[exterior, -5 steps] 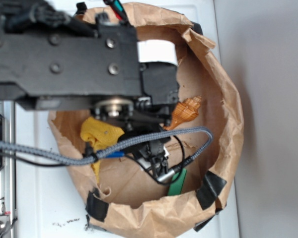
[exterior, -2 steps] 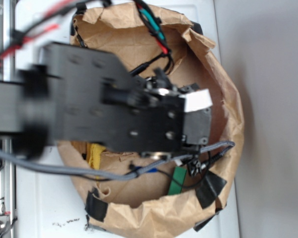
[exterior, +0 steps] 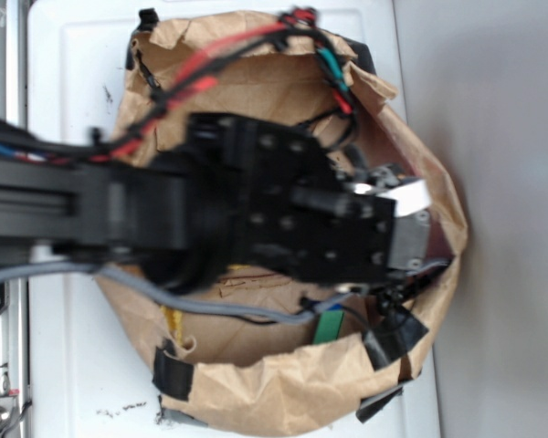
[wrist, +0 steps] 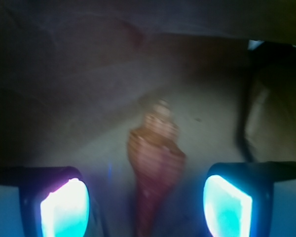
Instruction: Grab the shell.
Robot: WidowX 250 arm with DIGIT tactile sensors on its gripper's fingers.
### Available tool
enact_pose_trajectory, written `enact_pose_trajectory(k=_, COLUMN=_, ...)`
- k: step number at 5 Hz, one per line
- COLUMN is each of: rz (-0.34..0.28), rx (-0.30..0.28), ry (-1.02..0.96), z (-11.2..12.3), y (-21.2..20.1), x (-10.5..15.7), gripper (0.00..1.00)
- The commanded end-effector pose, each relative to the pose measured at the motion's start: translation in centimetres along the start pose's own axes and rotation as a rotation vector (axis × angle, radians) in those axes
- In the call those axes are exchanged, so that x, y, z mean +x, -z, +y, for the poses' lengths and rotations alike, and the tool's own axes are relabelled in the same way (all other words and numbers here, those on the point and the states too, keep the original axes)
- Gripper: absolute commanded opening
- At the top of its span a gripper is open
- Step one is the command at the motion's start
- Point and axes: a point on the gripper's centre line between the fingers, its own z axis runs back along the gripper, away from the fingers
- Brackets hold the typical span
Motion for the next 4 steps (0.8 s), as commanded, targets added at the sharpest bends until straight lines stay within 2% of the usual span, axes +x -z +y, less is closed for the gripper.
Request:
enact_pose_trajectory(k=1, rz=-0.080, rx=-0.021, ry=-0.016, z=1.3, y=0.5, x=2.3, gripper=1.00)
enact_pose_trajectory(k=2, rz=-0.106, rx=0.007, ry=0.007, z=1.4, y=2.3, x=2.2, gripper=1.00)
enact_pose_trajectory(k=3, rz=-0.122, rx=0.004, ry=0.041, z=1.6, y=2.8, x=1.2, gripper=1.00)
enact_pose_trajectory(k=4, rz=-0.139, rx=0.011, ry=0.023, z=2.0, y=3.3, x=0.6, gripper=0.00)
